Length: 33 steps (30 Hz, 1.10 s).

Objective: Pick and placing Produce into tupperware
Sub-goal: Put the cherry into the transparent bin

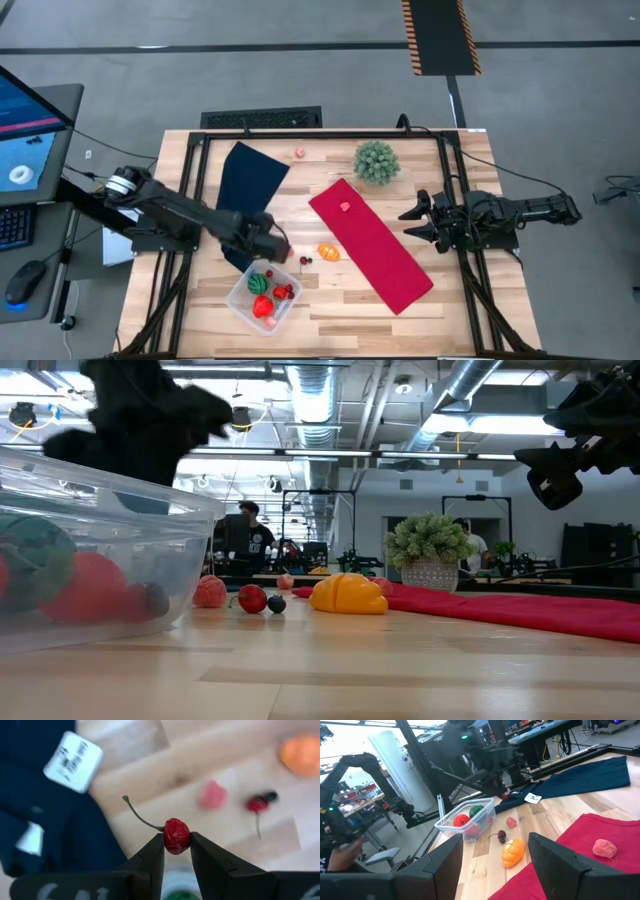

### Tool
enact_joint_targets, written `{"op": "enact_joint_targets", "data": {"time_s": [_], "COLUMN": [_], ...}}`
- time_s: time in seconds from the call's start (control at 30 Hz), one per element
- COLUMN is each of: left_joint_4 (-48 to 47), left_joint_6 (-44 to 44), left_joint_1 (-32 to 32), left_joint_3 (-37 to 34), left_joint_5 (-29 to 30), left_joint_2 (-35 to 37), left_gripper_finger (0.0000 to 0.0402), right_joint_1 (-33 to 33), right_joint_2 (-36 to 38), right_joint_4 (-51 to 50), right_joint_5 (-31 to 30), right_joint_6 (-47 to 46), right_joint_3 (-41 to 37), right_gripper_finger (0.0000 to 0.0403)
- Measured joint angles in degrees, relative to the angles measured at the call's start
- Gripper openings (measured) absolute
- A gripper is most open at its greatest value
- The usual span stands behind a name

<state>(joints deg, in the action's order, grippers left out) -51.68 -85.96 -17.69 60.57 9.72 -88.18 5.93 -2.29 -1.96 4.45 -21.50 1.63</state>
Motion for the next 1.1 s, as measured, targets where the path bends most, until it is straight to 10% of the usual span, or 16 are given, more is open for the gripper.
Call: {"op": "enact_joint_targets", "data": {"time_s": [0.63,1.1], "left_joint_4": [2.7,7.6], "left_joint_6": [-8.7,-2.2], "left_joint_1": [-22.4,-26.7], "left_joint_3": [3.7,3.7], "left_joint_5": [16.3,15.5], "left_joint_2": [-2.7,-8.5], "left_gripper_finger": [0.0082,0.0097], "right_joint_1": [0.0,0.0], "right_joint_2": [0.0,0.0], "right_joint_4": [0.0,0.0], "right_joint_5": [0.0,0.0], "right_joint_6": [0.0,0.0], "right_joint_3": [0.0,0.0], "right_gripper_finger": [0.0249,0.0249]}}
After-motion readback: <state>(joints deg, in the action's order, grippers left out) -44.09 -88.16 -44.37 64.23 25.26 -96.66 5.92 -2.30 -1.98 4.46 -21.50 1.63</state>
